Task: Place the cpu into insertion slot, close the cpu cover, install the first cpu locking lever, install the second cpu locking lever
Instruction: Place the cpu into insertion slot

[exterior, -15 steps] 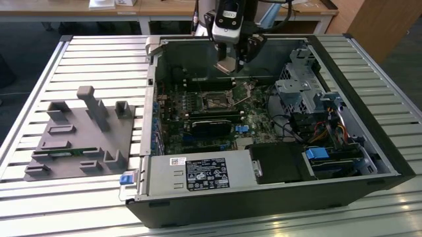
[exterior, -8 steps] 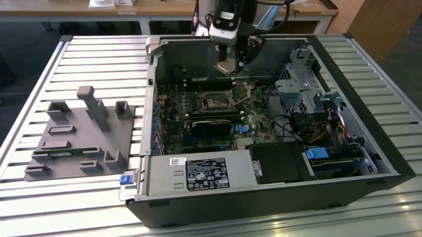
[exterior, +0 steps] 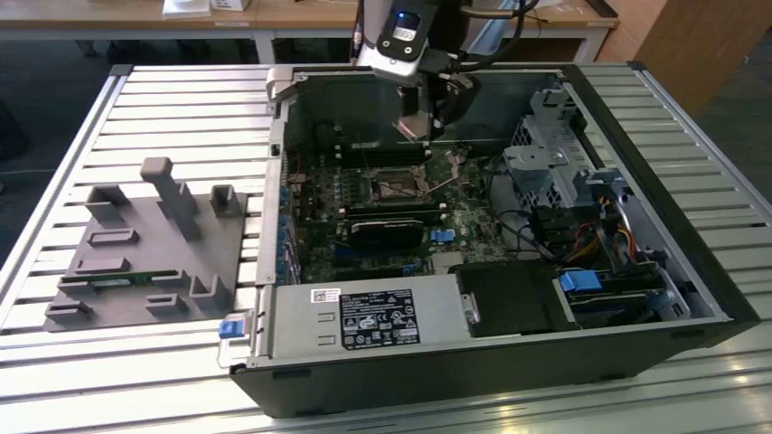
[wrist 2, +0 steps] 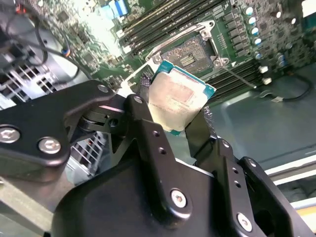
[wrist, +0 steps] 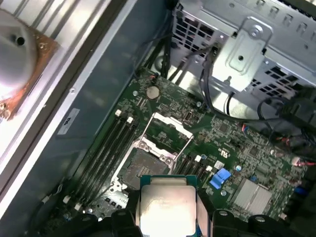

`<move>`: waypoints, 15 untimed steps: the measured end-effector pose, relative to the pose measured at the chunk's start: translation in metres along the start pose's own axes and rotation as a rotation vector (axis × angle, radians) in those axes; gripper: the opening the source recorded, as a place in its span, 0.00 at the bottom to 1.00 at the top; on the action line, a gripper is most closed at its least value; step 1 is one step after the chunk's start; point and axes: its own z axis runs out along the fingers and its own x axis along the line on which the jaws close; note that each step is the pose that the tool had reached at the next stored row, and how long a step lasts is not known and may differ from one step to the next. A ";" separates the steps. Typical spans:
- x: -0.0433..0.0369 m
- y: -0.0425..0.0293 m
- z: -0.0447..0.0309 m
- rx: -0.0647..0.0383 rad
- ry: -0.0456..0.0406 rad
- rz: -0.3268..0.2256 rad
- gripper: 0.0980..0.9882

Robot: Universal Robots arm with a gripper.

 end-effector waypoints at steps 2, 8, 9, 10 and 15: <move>0.0000 -0.0001 0.0017 0.000 -0.0029 0.035 0.49; -0.0001 -0.0005 0.0056 -0.002 -0.0118 0.135 0.49; -0.0001 -0.0005 0.0062 -0.002 -0.0130 0.150 0.49; -0.0001 -0.0006 0.0066 -0.002 -0.0142 0.163 0.49; -0.0001 -0.0007 0.0086 -0.003 -0.0192 0.219 0.49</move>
